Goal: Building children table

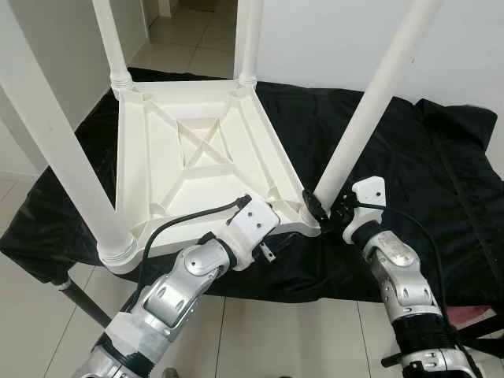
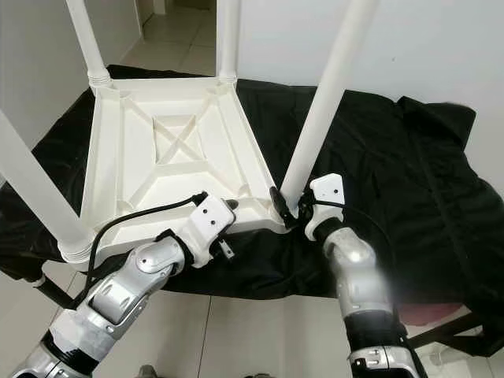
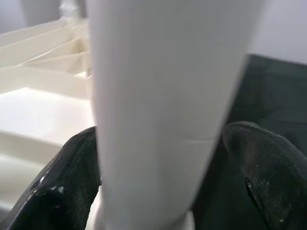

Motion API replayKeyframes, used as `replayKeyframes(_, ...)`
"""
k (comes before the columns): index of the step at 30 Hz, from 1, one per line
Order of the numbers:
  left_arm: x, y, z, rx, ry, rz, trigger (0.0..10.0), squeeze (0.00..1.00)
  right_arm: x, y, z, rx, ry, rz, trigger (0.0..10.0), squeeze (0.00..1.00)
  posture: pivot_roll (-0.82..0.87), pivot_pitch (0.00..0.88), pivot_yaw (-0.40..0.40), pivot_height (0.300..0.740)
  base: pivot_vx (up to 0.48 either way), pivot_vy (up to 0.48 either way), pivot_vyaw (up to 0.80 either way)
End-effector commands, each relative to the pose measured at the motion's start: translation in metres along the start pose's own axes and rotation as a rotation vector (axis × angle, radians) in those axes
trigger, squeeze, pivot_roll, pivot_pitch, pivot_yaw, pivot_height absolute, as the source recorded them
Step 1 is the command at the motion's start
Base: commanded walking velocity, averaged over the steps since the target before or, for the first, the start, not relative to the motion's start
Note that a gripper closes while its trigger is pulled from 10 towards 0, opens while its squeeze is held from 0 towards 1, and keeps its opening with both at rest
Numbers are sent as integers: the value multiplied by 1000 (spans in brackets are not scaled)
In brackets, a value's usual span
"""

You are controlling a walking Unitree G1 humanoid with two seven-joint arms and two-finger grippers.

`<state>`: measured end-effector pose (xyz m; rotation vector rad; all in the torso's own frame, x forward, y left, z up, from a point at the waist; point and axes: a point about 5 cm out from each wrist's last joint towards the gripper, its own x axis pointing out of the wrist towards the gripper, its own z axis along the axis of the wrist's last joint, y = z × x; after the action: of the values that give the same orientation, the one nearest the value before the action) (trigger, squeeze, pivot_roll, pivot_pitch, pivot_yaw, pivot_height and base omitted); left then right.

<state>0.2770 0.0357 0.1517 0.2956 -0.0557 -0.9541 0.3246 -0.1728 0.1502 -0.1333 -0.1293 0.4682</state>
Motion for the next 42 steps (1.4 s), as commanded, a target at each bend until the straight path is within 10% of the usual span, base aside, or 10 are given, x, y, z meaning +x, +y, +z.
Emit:
replayKeyframes(1,0,-5,-1,-9,6,-78,10000,0,2,0,-4,-2,23,66,10000,0,18,39,-78,740,0,0,0)
replayKeyframes(6,1,-5,1,-4,1,-79,10000,0,8,4,-8,-24,52,151,9255,0,22,37,-77,740,0,0,0)
replayKeyframes(7,1,-5,1,-3,0,-79,10000,0,9,5,-10,-24,59,163,2588,0,23,38,-76,740,0,0,0)
replayKeyframes(8,1,-5,1,-3,0,-79,10000,0,9,5,-10,-24,59,163,2588,0,23,38,-76,740,0,0,0)
replayKeyframes(9,1,-4,1,-3,0,-79,10000,0,9,5,-11,-25,62,169,0,0,23,38,-76,740,0,0,0)
replayKeyframes(20,0,-1,1,-3,3,-67,10000,0,5,-1,-23,-1,96,161,0,0,22,57,-71,740,0,0,0)
replayKeyframes(21,0,-1,2,-3,3,-67,10000,0,5,-2,-24,3,95,154,8196,0,20,60,-68,740,0,0,0)
replayKeyframes(23,0,0,2,-4,2,-65,10000,0,5,-2,-24,4,93,148,8196,0,20,60,-68,740,0,0,0)
replayKeyframes(24,1,0,1,-4,3,-65,10000,0,5,0,-23,19,82,130,10000,0,16,63,-65,740,0,0,0)
replayKeyframes(42,-1,-3,-11,-30,32,-67,10000,0,3,13,-27,38,50,-50,10000,0,8,73,-54,740,0,0,0)
